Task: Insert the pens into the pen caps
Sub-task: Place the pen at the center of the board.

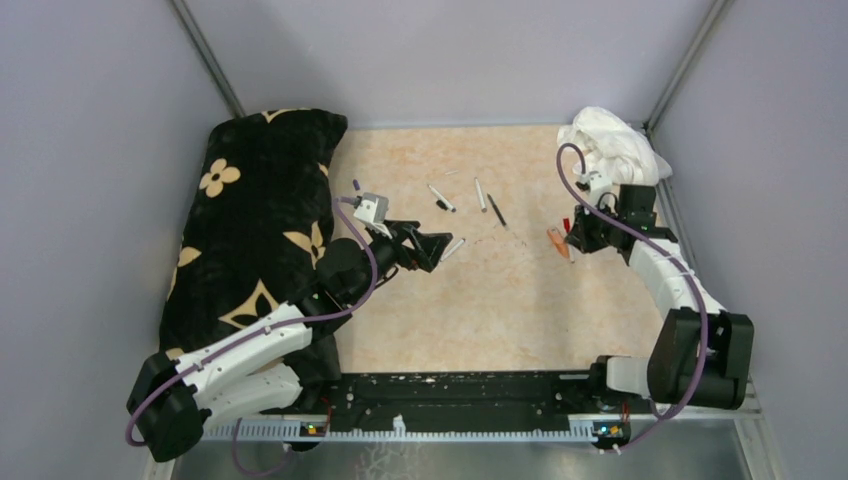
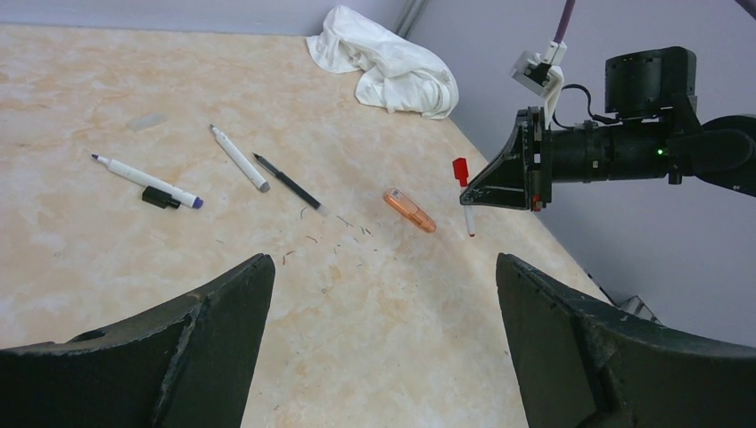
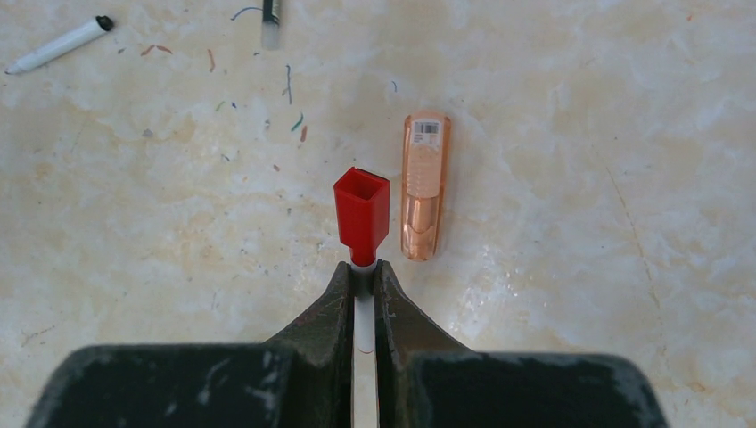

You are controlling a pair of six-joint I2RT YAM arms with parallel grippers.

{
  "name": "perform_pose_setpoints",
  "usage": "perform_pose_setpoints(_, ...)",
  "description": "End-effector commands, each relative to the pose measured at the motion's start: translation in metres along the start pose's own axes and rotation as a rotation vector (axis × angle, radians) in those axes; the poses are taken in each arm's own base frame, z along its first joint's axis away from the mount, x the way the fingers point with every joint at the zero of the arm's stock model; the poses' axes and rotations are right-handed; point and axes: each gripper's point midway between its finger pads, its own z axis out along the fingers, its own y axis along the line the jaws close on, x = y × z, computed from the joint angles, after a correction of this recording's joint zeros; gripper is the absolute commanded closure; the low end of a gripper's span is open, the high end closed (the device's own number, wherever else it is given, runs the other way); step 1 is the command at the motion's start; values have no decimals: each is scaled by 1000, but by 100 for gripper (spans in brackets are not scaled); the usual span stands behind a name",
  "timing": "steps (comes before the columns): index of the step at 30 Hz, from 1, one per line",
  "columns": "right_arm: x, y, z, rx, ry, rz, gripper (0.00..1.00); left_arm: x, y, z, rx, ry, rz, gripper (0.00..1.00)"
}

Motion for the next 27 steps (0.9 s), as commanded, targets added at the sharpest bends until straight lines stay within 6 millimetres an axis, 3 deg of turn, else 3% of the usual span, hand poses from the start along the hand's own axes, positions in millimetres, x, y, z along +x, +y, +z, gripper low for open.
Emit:
perform_pose_setpoints(1, 0, -22, 3, 46, 7, -2, 100, 5, 7, -1, -21, 10, -10, 2)
perform_pose_setpoints(14, 36, -70, 39, 63, 185, 132, 96, 7, 10, 0, -28, 13, -15, 2)
perform_pose_setpoints(21, 49, -77, 51, 57, 238, 162, 84, 6, 11, 0, -30, 12, -16, 2)
perform_pose_setpoints(27, 49, -69, 50, 9, 245, 192, 73, 6, 12, 1, -34, 13, -15, 2)
